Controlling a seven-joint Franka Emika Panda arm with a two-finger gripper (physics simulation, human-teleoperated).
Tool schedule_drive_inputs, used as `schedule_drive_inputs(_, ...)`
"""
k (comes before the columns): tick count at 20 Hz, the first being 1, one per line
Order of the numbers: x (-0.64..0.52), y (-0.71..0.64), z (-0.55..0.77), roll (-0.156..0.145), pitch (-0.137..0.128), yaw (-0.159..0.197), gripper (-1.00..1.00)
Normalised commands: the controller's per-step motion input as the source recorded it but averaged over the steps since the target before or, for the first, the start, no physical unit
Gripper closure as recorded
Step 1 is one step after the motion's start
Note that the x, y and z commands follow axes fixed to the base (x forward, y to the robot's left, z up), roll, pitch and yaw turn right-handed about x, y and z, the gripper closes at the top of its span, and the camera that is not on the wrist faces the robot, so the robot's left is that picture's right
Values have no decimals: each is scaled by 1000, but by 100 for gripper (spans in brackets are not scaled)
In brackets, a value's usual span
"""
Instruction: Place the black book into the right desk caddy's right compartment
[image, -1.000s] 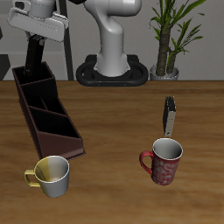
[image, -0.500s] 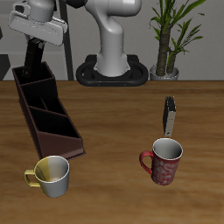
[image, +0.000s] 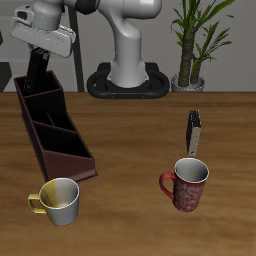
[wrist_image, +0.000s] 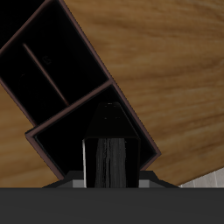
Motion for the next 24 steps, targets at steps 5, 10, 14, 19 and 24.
schedule_drive_inputs(5, 177, -51, -160, 34, 58, -4, 100)
schedule_drive_inputs(10, 101, -51, -106, 21, 41, -11, 100)
schedule_drive_inputs(14, -9, -99, -9, -24, -8, -19, 100)
schedule_drive_inputs(19, 84, 48, -241, 9, 32, -4, 100)
schedule_drive_inputs(24, 97, -37, -237, -12, 31, -19, 100)
